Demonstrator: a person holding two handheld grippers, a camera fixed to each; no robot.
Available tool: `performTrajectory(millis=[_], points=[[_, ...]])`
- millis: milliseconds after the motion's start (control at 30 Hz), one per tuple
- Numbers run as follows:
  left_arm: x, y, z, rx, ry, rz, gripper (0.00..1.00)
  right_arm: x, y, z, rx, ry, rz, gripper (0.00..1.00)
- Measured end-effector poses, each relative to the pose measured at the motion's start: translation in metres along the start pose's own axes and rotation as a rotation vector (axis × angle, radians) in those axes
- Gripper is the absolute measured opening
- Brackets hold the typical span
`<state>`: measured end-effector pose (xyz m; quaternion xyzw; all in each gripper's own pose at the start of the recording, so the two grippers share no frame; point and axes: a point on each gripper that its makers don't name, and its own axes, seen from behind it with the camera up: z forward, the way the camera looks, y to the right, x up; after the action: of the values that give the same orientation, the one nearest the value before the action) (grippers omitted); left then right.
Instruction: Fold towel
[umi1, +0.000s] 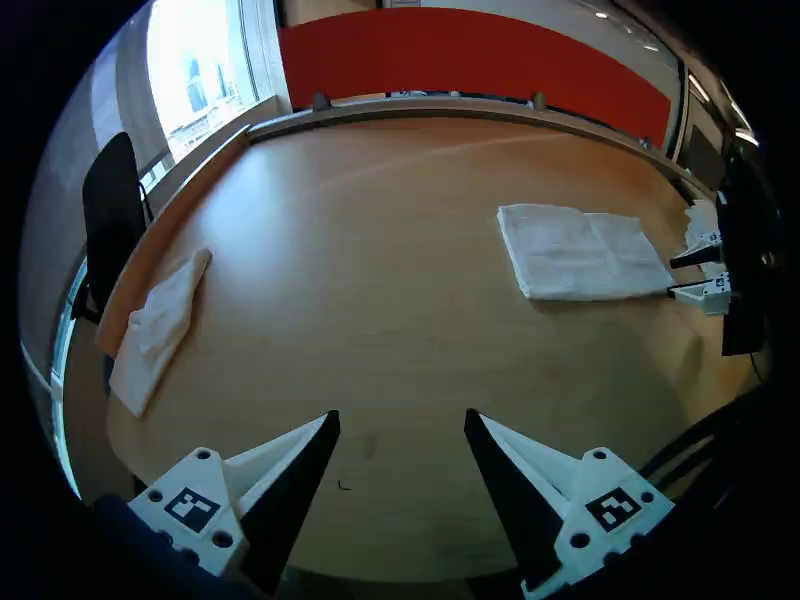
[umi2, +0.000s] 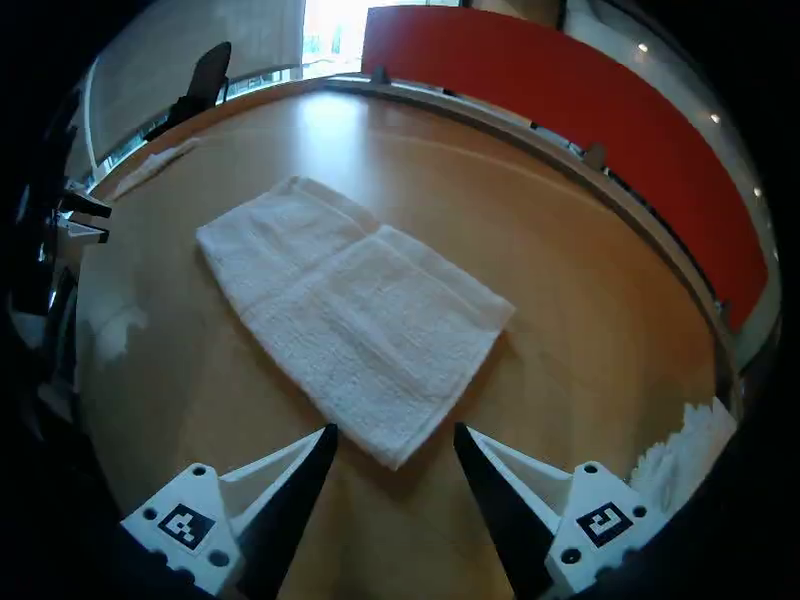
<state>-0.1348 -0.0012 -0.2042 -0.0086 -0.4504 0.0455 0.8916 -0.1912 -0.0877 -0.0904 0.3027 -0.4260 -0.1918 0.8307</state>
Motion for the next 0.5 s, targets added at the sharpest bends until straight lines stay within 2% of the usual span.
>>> performTrajectory(millis=[267, 500], points=[[-0.001, 0.001, 0.001, -0.001, -0.002, -0.002, 0.93, -0.011, -0.002, -0.005, 0.03, -0.039, -0.006, 0.72], [0.0, 0.001, 0.001, 0.0, 0.0, -0.005, 0.93, -0.018, -0.004, -0.005, 0.06, -0.066, 0.019, 0.44]])
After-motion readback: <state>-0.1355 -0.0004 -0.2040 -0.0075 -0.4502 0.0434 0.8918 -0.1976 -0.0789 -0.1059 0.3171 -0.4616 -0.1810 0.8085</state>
